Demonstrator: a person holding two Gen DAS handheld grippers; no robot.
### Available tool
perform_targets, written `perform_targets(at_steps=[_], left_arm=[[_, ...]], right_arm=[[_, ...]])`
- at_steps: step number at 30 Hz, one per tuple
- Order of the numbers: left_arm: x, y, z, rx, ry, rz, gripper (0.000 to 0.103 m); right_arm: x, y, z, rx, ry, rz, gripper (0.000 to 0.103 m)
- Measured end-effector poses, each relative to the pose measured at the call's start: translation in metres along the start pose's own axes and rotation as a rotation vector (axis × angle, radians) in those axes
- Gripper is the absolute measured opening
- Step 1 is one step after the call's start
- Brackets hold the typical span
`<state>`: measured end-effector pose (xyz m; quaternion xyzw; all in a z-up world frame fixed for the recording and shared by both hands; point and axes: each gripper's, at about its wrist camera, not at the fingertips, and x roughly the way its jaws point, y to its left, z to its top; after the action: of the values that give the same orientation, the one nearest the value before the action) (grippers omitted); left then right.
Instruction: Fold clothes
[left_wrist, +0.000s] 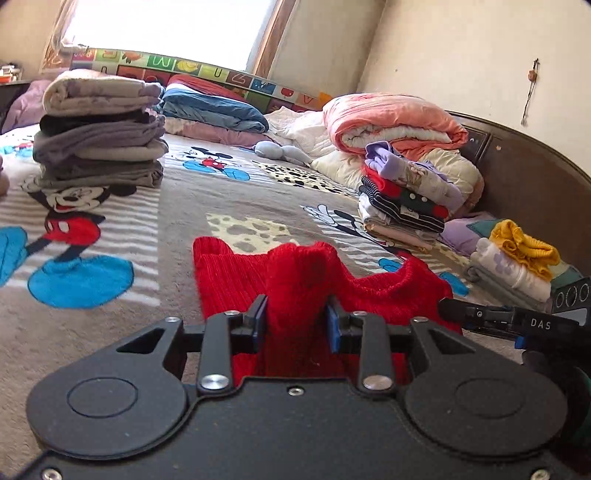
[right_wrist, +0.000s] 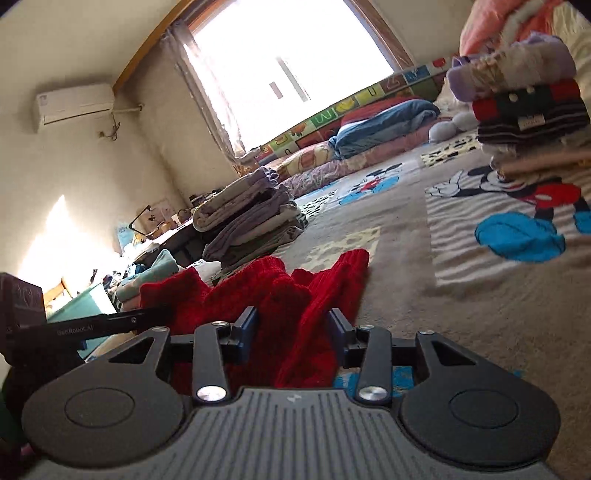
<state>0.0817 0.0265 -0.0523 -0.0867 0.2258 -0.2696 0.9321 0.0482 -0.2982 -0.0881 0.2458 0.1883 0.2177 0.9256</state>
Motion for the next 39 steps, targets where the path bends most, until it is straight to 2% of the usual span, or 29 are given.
perform_targets(at_steps=[1,4,7,12,20,25,32,34,36,37,38,39], left_arm=[[0.003,0.006,-0.001,-0.031,0.004,-0.012,0.027],[0.009,0.021,0.003,-0.114,-0.009,-0.054,0.024],[0.021,0.036,0.012,-0.187,-0.021,-0.085,0.023],[0.046,0.049,0.028,-0.242,-0.061,-0.118,0.022],[0.092,0.093,0.041,-0.364,-0.079,-0.140,0.022],[0.118,0.114,0.039,-0.411,-0.018,-0.121,0.022],[0.133,0.121,0.035,-0.442,0.030,-0.119,0.024],[0.128,0.120,0.036,-0.443,0.023,-0.112,0.028],[0.121,0.118,0.037,-0.438,0.005,-0.093,0.043],[0.117,0.117,0.040,-0.430,-0.019,-0.067,0.051],[0.112,0.116,0.043,-0.421,-0.044,-0.042,0.051],[0.103,0.113,0.045,-0.404,-0.072,-0.020,0.051]], right_arm=[[0.000,0.001,-0.001,0.000,0.001,0.011,0.043],[0.006,0.000,0.001,0.028,0.013,0.083,0.024],[0.012,-0.007,0.007,0.096,-0.005,0.132,0.022],[0.029,-0.009,0.024,0.109,-0.059,0.150,0.021],[0.088,-0.043,0.048,0.195,-0.086,0.154,0.020],[0.124,-0.058,0.060,0.222,-0.048,0.144,0.020],[0.153,-0.087,0.048,0.352,0.045,0.074,0.020],[0.153,-0.087,0.046,0.361,0.049,0.077,0.022],[0.151,-0.087,0.046,0.361,0.041,0.074,0.028],[0.150,-0.086,0.045,0.360,0.034,0.070,0.036],[0.148,-0.085,0.046,0.357,0.025,0.067,0.047],[0.145,-0.083,0.047,0.351,0.010,0.066,0.049]])
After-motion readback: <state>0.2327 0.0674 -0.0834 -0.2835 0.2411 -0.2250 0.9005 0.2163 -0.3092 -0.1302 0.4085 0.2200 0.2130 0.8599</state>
